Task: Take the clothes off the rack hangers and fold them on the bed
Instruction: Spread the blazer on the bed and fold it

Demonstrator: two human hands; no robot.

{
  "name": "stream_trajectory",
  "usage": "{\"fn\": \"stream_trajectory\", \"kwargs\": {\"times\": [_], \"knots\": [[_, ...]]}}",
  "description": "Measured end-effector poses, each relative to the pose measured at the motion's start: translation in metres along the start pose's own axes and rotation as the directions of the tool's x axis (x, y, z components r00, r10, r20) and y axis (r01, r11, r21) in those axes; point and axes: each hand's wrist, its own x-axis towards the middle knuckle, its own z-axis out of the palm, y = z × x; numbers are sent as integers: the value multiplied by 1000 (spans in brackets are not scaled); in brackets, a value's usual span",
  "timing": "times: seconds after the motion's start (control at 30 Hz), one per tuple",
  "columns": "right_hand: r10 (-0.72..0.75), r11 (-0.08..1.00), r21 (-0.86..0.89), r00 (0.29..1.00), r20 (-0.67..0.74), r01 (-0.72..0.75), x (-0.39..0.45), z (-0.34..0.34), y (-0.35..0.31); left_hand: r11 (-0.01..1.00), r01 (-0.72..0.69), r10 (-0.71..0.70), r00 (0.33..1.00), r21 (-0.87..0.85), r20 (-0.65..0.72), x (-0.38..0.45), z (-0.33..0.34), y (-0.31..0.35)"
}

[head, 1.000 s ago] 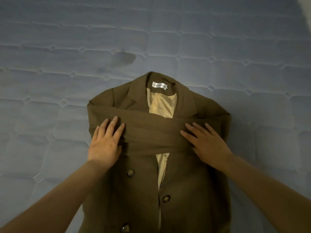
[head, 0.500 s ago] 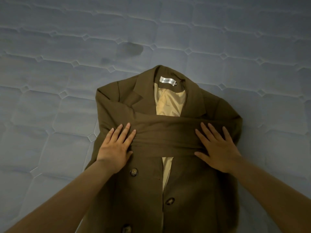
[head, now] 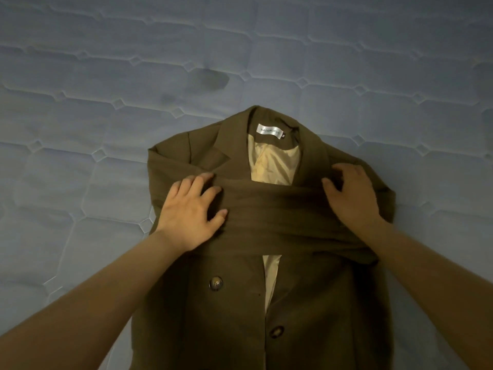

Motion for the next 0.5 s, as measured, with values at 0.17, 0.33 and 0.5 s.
{"fn": "stream_trajectory", "kwargs": {"times": [0.17, 0.33, 0.5], "knots": [[325, 786, 456, 906, 272, -418, 29, 7, -23, 995, 23, -22, 1000, -96, 14, 19, 1, 10], [358, 623, 582, 852, 382, -523, 47, 4, -25, 996, -48, 55, 993, -69, 105, 34, 1, 8], [335, 567, 591, 816, 471, -574, 73, 2, -24, 996, -79, 72, 982, 33, 174, 49, 11, 3]]}}
